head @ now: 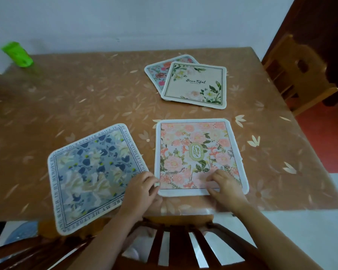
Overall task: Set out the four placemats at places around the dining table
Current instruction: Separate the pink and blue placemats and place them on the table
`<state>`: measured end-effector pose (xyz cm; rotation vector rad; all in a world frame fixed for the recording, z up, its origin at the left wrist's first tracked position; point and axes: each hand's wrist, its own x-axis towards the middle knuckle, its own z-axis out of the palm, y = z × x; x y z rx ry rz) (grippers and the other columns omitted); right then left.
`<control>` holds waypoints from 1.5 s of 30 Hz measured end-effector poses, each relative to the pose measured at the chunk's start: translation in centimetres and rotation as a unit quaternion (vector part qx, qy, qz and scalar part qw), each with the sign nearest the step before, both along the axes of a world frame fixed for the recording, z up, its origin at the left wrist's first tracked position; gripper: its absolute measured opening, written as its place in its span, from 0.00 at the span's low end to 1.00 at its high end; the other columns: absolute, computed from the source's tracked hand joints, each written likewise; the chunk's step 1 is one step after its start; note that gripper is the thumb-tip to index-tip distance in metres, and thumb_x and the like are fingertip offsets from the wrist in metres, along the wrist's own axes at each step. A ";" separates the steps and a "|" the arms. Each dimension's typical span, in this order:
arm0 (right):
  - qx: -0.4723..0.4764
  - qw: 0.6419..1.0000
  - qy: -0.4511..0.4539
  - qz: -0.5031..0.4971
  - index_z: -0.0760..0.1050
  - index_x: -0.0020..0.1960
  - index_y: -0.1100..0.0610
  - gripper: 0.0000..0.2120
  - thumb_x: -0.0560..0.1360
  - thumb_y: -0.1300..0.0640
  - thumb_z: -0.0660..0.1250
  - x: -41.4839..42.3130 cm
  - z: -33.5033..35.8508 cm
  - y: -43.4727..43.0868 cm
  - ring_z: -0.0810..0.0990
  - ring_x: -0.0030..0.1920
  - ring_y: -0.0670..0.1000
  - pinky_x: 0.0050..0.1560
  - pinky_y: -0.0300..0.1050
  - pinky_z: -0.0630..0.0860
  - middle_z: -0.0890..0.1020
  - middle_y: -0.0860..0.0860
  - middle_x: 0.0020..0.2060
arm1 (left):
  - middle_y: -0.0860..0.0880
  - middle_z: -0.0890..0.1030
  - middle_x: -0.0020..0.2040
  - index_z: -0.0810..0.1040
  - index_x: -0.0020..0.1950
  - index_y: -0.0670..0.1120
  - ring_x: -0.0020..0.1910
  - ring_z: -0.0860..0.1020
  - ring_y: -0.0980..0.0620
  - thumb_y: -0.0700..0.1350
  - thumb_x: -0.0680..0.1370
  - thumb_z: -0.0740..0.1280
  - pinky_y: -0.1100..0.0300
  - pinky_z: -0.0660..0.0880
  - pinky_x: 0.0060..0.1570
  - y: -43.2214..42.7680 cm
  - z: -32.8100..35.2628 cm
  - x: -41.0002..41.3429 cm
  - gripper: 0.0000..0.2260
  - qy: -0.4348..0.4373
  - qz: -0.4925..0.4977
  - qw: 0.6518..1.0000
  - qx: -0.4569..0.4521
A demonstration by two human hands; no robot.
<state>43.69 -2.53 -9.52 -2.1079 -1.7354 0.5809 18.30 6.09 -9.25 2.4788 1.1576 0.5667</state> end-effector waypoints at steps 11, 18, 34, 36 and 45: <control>0.038 0.991 0.019 0.128 0.76 0.49 0.58 0.08 0.71 0.58 0.68 -14.1 1.4 6.4 0.74 0.51 0.55 0.50 0.46 0.69 0.77 0.56 0.48 | 0.43 0.79 0.43 0.80 0.43 0.41 0.42 0.79 0.45 0.37 0.65 0.76 0.55 0.77 0.41 4.1 3.3 -13.1 0.10 0.036 0.028 0.999 -0.003; 0.006 0.989 0.033 0.141 0.76 0.50 0.60 0.10 0.70 0.59 0.68 -22.2 1.4 8.6 0.74 0.52 0.57 0.54 0.50 0.71 0.77 0.57 0.49 | 0.44 0.78 0.45 0.79 0.46 0.41 0.46 0.77 0.45 0.40 0.69 0.73 0.53 0.75 0.43 5.3 1.4 -19.3 0.08 0.055 -0.001 0.998 -0.032; -0.051 0.985 0.000 0.162 0.74 0.52 0.57 0.15 0.70 0.50 0.68 -28.4 -1.8 7.8 0.71 0.53 0.54 0.54 0.45 0.68 0.74 0.55 0.51 | 0.47 0.76 0.49 0.79 0.47 0.43 0.51 0.73 0.49 0.45 0.67 0.74 0.52 0.73 0.52 3.0 -4.3 -23.1 0.12 -0.008 0.004 0.987 -0.160; -0.041 0.987 0.005 0.156 0.74 0.51 0.57 0.15 0.69 0.50 0.69 -28.5 -2.0 7.6 0.71 0.52 0.54 0.52 0.45 0.68 0.74 0.55 0.50 | 0.47 0.76 0.49 0.79 0.47 0.43 0.51 0.73 0.49 0.45 0.66 0.74 0.55 0.72 0.53 2.5 -4.4 -23.0 0.13 -0.013 0.016 0.988 -0.151; -0.007 0.986 -0.014 0.165 0.75 0.50 0.56 0.17 0.67 0.47 0.70 -28.9 -3.2 7.4 0.71 0.52 0.55 0.52 0.50 0.70 0.75 0.55 0.49 | 0.48 0.74 0.57 0.77 0.53 0.46 0.58 0.70 0.49 0.47 0.64 0.73 0.53 0.67 0.58 0.5 -4.9 -22.9 0.19 0.047 0.040 0.991 -0.123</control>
